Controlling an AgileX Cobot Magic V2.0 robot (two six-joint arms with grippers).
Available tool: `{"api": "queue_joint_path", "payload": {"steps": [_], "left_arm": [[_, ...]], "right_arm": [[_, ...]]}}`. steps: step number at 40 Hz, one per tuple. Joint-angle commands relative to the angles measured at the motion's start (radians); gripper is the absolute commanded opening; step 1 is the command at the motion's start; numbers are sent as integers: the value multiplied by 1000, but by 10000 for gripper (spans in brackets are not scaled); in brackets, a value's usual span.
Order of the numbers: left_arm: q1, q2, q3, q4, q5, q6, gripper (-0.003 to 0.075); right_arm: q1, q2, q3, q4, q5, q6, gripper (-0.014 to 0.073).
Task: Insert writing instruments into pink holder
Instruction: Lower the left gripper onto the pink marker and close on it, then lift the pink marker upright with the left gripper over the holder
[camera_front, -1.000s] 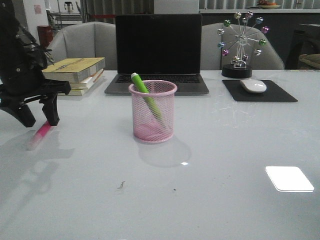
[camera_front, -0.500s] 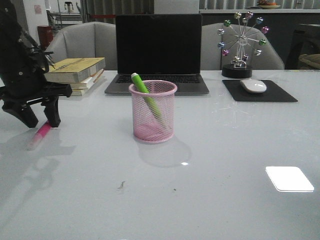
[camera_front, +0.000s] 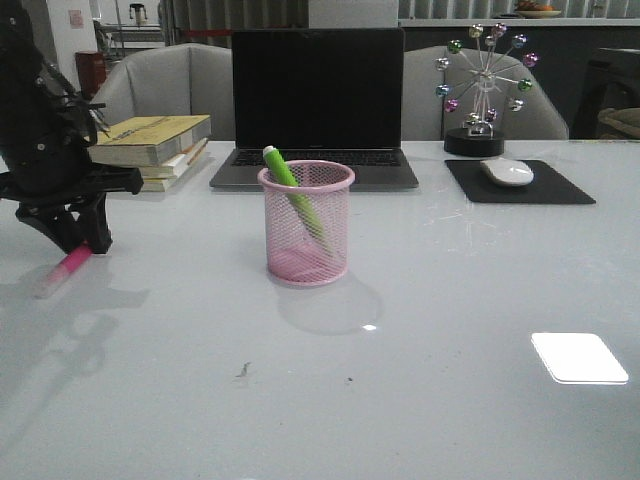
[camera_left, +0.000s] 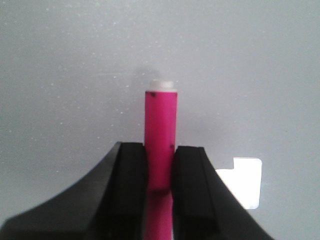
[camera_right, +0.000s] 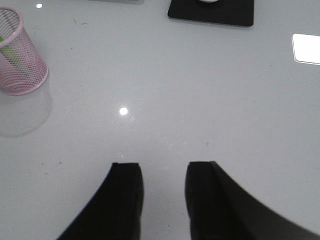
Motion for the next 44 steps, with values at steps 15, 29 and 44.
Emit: {"api": "queue_joint_path", "payload": {"steps": [15,29,44], "left_arm": [[-161,-175,-145,-23,-227,28,99],[-264,-284,-147,-52,-425,28,99],[-356,-313,-95,-175,-723,28,99]], "right_arm": [[2,-6,-27,5,-31,-2,352],[2,-6,-27,5,-28,-2,352],[2,-6,-27,5,-19,-2,352]]}}
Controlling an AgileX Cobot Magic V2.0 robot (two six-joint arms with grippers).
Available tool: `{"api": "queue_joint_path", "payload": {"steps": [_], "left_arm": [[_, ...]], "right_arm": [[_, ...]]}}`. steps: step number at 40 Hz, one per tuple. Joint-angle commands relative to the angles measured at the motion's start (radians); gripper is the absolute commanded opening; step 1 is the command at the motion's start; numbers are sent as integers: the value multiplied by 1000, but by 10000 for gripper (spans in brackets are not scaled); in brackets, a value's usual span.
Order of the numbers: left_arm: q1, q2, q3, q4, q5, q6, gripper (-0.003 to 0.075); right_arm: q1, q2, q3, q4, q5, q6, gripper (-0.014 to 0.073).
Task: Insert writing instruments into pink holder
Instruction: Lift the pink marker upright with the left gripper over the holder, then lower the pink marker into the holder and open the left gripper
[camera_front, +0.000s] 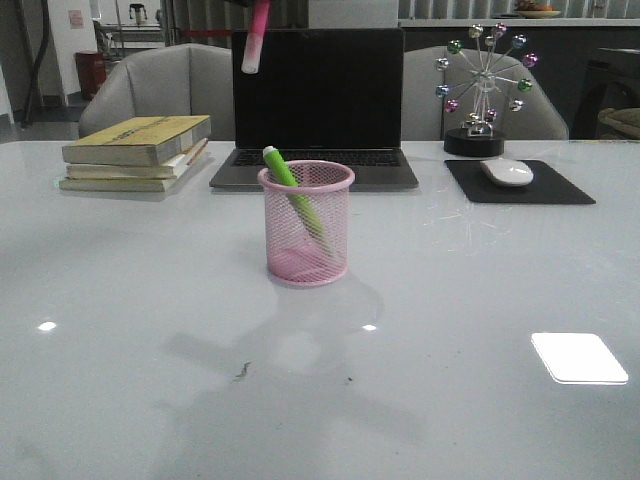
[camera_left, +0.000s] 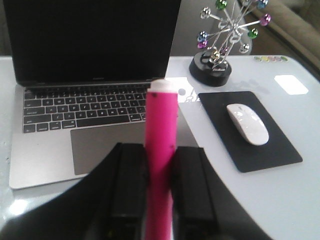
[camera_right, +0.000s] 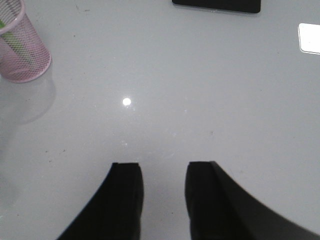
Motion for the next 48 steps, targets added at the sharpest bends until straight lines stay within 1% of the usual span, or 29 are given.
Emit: {"api": "queue_joint_path", "payload": {"steps": [1,6,11,17,20,29,35,40,48], "left_arm": [[-49,-80,11,-20,-175,-1,99],[-111,-96,104,-25,-327,-3,99],[-158,-100,203,-84,-456,-3,99],[-193,-100,322,-161,-699,-12,99],[-208,-100,362,-171,-760,-42,99],[-246,-100,459,-171,-903,-84,99],[-256,-90,500,-169,-968,-116,99],[-258,-66,513,-169,-1004,-137,99],[-258,-25,515,-169,-1005,-146,99]], "right_arm": [[2,-6,-27,5,-57,-2,352],[2,-6,-27,5,-56,-2,352],[2,-6,-27,4,-54,-2,352],[2,-6,-27,-2,-33,-2,352],[2,-6,-27,-6,-15,-2,352],[2,-6,-27,-26,15,-2,352],[2,-6,-27,-28,14,-2,352],[2,-6,-27,-28,16,-2,352],[2,-6,-27,-28,26,-2,352]]}}
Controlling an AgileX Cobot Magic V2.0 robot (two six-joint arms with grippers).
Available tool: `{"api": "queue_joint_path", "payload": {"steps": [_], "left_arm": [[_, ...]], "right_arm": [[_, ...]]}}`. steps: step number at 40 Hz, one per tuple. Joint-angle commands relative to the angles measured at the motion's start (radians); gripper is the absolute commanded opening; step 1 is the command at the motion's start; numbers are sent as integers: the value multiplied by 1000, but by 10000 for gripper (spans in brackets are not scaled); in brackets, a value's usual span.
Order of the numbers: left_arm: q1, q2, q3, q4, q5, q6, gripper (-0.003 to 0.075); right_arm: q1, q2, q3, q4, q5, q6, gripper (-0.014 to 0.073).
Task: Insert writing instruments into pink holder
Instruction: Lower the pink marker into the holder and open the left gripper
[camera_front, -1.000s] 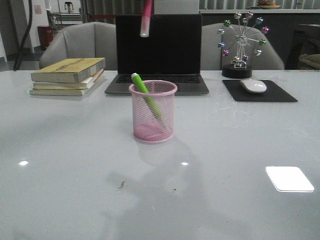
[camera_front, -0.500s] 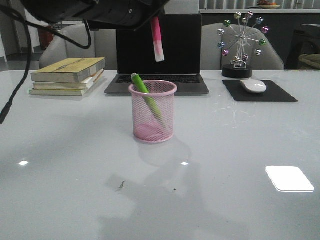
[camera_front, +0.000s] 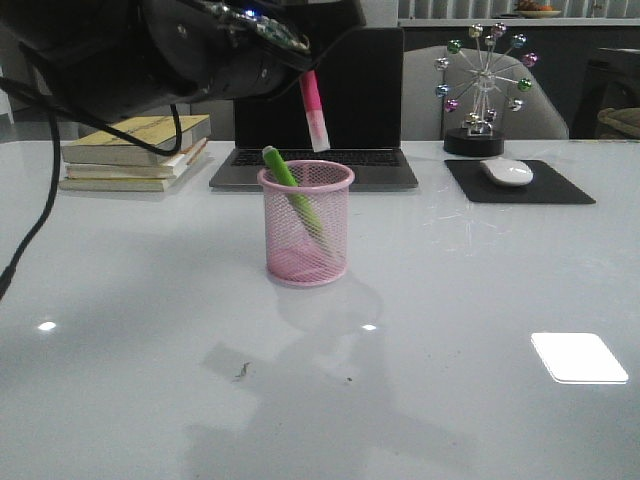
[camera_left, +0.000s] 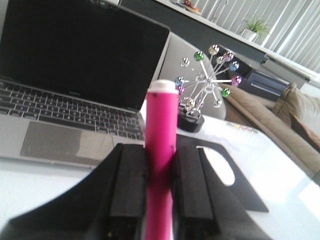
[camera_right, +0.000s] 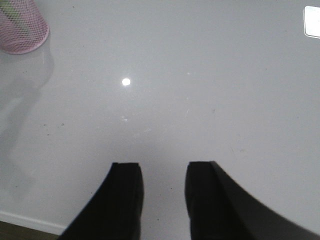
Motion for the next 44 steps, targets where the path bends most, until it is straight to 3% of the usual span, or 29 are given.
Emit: {"api": "queue_joint_path", "payload": {"steps": [1,37,44], "left_arm": [[-8,-37,-22,11,-86,-17,99],[-8,37,-19,11,-89,-40,100],[-8,37,-19,11,-89,-40,186]], "right_arm": [[2,-6,-27,5,-53,-2,352],[2,-6,-27,4,-42,-2,352],[2,-6,-27,4,-35,-2,352]]}}
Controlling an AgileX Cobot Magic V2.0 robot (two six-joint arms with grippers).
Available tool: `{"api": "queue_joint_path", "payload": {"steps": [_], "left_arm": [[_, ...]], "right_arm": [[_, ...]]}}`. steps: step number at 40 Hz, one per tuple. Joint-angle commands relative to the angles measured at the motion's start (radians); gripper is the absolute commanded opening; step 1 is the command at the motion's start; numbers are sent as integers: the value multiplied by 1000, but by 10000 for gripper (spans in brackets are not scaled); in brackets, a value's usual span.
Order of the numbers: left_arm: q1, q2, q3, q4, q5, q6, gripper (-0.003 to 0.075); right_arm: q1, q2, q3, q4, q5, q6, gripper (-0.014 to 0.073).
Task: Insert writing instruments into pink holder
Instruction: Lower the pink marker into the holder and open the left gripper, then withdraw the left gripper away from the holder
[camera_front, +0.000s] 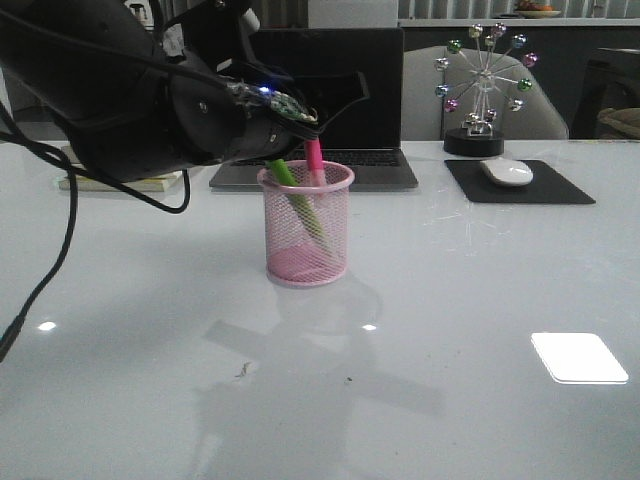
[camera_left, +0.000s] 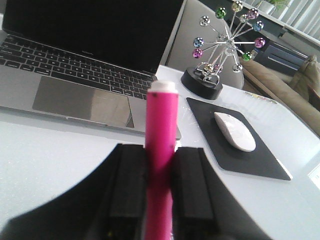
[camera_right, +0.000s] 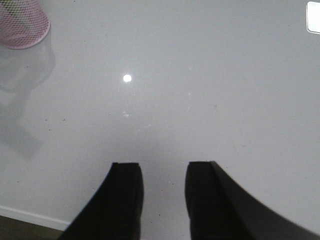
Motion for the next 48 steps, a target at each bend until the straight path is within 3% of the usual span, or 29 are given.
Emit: {"api": "queue_joint_path", "payload": {"steps": [1,7,10,20,31,38,43,48], "left_arm": [[-8,-50,-26,13,-92,-10,209],[-8,-50,-26,13,-95,-10,410],[-8,-50,-26,13,-95,-10,457],[-2,-81,-26,89,-59,21,456],[53,-284,-26,95,41,329,402],[146,-441,-26,97,69,428,397],[226,-550,-26,97,201,433,397],[319,-666,-26,97,430,463,397]], "right_arm": [[2,-6,-27,5,-47,-2,352],[2,-6,-27,5,-44,-2,352],[2,-6,-27,5,-44,-2,352],[2,-6,-27,5,-44,-2,352],[2,-6,-27,4,-45,-2,352],[2,-6,-27,4,-49,-2,352],[2,-6,-27,4,-71,-2,352],[2,-6,-27,4,-96,-2,352]]}}
